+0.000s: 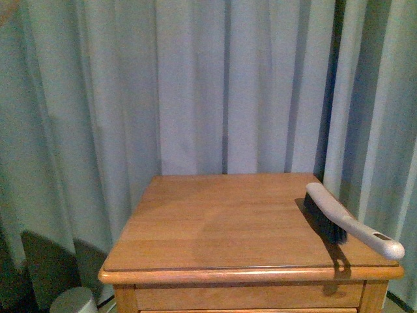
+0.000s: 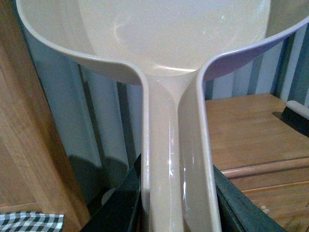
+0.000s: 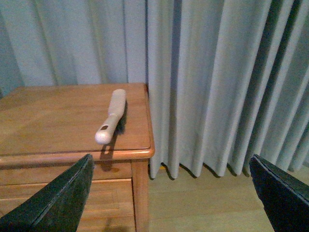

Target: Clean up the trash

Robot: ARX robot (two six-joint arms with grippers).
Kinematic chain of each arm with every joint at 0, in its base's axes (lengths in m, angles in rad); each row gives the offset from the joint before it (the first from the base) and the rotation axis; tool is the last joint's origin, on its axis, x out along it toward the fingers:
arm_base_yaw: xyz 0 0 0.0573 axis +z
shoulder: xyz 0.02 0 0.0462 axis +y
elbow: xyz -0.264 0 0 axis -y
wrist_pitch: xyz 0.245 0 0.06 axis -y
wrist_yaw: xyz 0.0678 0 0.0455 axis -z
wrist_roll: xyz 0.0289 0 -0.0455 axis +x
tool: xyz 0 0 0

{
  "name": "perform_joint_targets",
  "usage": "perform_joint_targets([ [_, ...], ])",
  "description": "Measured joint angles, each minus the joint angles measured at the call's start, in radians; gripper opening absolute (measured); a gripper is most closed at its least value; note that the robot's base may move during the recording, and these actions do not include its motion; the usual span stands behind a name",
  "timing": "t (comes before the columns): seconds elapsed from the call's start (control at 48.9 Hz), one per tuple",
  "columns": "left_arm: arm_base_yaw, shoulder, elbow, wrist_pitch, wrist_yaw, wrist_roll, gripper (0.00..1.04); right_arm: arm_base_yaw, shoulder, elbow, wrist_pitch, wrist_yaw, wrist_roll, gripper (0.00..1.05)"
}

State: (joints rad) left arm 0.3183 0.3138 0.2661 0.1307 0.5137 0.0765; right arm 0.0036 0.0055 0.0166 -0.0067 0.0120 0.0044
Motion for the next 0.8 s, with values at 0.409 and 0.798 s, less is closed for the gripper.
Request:
perform_joint_targets([
  [0.409, 0.001, -0.001, -0.003, 0.0, 0.004, -0.003, 0.27, 0.064, 0.748, 0.452, -0.026, 0.115, 0.167, 0.97],
  [0.798, 0.001, -0.001, -0.003, 0.0, 0.004, -0.004, 0.27, 0.177, 1.459, 1.016, -0.228, 0.018, 0.316, 0.97],
])
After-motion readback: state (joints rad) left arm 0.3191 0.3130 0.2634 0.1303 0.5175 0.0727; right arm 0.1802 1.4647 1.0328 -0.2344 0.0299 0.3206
